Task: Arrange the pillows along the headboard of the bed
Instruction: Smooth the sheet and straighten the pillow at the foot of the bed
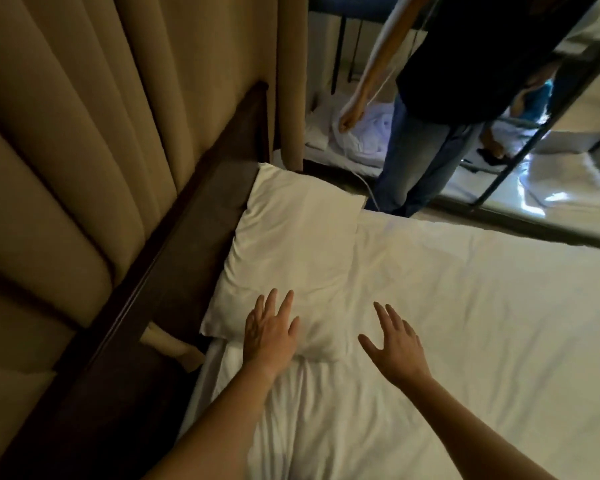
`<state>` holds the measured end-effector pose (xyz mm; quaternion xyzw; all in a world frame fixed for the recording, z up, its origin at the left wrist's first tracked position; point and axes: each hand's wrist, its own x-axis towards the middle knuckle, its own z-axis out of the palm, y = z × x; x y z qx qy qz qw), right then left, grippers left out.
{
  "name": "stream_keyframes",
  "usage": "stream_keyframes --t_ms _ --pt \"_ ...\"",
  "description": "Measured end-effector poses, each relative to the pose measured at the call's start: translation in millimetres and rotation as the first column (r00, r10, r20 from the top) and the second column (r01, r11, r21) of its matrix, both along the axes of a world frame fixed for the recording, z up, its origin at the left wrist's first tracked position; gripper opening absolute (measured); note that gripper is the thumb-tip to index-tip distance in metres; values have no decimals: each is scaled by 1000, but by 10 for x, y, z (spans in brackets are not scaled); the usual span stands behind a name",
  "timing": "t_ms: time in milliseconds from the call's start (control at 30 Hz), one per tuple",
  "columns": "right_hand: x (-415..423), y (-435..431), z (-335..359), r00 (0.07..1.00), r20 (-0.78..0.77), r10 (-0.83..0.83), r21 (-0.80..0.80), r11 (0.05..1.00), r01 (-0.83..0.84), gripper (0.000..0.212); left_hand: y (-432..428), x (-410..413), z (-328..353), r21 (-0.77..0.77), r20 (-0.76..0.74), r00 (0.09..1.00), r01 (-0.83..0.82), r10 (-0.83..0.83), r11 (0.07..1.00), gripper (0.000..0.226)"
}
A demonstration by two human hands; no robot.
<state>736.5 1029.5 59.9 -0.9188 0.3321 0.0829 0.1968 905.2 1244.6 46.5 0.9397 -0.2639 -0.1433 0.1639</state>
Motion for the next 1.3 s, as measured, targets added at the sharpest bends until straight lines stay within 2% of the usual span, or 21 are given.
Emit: stream_keyframes --t_ms 300,633,967,1300 --pt "-122 320 -69 971 27 -237 -10 971 237 86 -59 248 -116 -5 -18 980 197 -197 980 62" --pt "-993 230 188 938 14 -346 -59 936 346 87 -608 -330 5 73 3 932 362 -363 929 63" --pt "-2394 27 443 938 41 -343 -42 938 345 89 -771 -1671 451 53 35 957 286 -288 957 61" --pt "-3308 -161 507 991 17 -131 -41 990 132 91 -383 -3094 748 68 68 996 61 -66 996 59"
